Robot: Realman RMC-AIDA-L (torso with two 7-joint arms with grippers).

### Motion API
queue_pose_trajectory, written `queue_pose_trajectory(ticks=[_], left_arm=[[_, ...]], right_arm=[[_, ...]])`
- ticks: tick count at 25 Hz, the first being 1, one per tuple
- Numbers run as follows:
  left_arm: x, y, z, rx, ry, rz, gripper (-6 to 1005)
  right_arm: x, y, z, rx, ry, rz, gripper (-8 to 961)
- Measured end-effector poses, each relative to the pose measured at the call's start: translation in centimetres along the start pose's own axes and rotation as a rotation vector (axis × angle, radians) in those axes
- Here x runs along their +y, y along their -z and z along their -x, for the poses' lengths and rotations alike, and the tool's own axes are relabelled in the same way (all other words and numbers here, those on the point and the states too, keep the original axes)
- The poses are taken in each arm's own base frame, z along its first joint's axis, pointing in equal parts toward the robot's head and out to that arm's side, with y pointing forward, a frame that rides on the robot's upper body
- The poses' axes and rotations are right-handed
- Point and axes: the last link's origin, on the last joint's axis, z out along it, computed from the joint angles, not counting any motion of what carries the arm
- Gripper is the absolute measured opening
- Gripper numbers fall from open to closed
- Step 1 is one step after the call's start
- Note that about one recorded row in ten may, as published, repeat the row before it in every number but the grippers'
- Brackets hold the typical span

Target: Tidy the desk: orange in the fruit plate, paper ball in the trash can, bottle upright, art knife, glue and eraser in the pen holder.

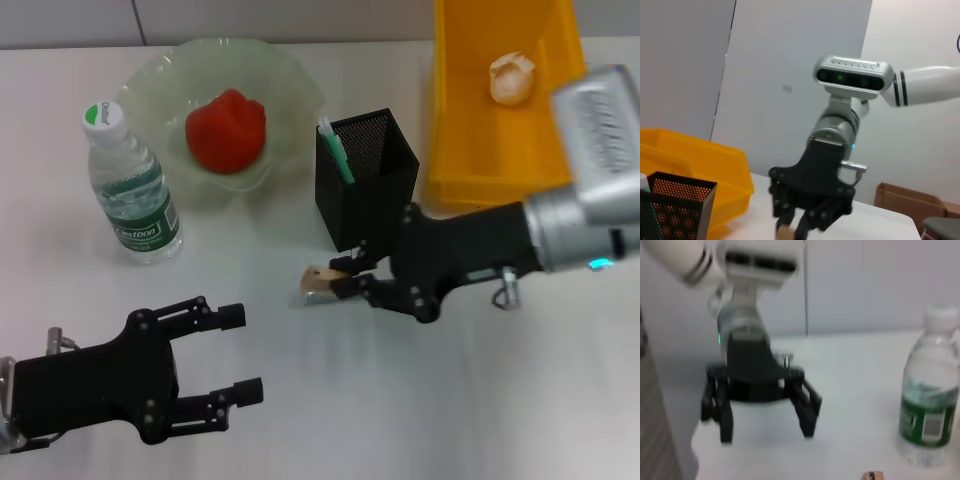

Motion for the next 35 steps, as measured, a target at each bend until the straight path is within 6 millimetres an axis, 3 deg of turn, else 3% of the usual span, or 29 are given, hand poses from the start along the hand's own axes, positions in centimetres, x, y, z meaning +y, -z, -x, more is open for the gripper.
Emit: queue_pose_trajectory(ticks=[7, 16, 29, 35], left_arm=[[0.0, -0.3, 0.0, 0.006, 0.001, 0.002, 783], [0.1, -0.6, -0.2, 0.015, 0.014, 0.013, 783], [0.4, -1.0, -0.1, 0.027, 0.015, 0.022, 783], [0.3, -1.1, -0.1, 0.028, 0.009, 0.023, 783]], right_arm=[[1.6, 2.9, -2.3, -0.231, -0.08, -0.143, 111], [0.8, 5.8, -3.1, -0.439, -0.141, -0.378, 117], [-3.3, 4.4, -2.5, -0.373, -0.211, -0.478, 131], [-3.9, 3.8, -2.4, -0.354, -0.228, -0.485, 137]])
